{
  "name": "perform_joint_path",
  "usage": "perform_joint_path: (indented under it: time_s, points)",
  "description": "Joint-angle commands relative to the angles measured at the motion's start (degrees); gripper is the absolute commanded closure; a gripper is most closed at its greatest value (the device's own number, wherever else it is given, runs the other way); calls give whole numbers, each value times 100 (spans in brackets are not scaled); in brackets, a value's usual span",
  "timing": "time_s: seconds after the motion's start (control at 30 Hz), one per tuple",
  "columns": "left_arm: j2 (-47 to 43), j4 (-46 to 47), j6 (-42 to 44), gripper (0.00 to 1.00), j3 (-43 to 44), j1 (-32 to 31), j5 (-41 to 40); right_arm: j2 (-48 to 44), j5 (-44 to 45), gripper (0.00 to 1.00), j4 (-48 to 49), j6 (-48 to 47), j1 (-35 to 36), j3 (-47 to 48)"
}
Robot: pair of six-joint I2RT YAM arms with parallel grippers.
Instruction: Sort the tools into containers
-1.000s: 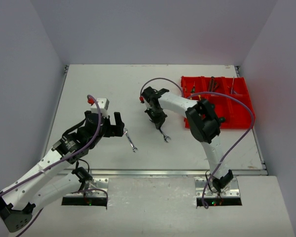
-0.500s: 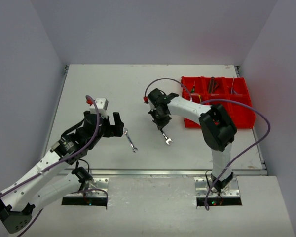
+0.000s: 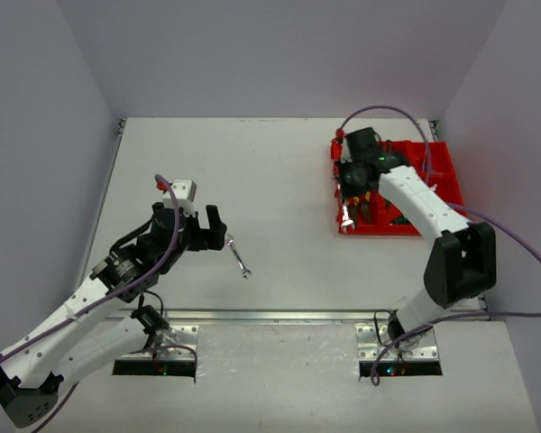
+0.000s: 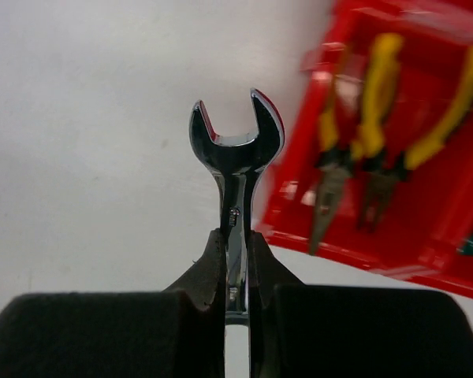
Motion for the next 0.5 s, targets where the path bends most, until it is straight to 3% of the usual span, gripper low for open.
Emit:
perform_joint_path:
  time_s: [0.0,0.07,0.2,0.47]
  points:
    - [-121,306,64,0,-17,38,129,-663,249,100,-2,-18,-1222,220]
    - [-205,336,88,0,-23,31,197,-617,200,100,-46,48,-2068,472]
    - [-334,345,80,0,-50,40,208,-466,251,100,232,401,-2959,599]
    - [-712,354,71,0,-73,-14,166,-309,1091,100,835,585,-3625,945]
